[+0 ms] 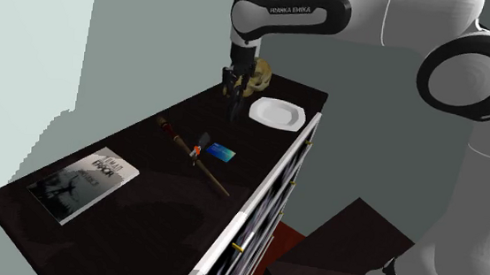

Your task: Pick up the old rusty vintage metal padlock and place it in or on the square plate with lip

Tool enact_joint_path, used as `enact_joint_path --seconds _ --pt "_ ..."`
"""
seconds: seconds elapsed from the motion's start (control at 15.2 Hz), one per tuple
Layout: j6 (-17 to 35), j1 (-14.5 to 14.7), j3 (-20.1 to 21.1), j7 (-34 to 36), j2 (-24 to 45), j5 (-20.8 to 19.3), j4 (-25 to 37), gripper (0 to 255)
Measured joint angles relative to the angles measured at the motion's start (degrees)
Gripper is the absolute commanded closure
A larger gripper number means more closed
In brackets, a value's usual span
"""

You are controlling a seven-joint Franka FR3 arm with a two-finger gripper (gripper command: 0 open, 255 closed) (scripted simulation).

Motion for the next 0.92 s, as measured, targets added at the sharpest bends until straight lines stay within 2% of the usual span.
enact_joint_path --seconds 0.73,0.92 --pt "-8.33 0.31 0.07 -0.16 0.71 -0.02 9.05 255" --pt "-11.63 0.58 0.11 -0.12 1.86 -0.13 13.52 255"
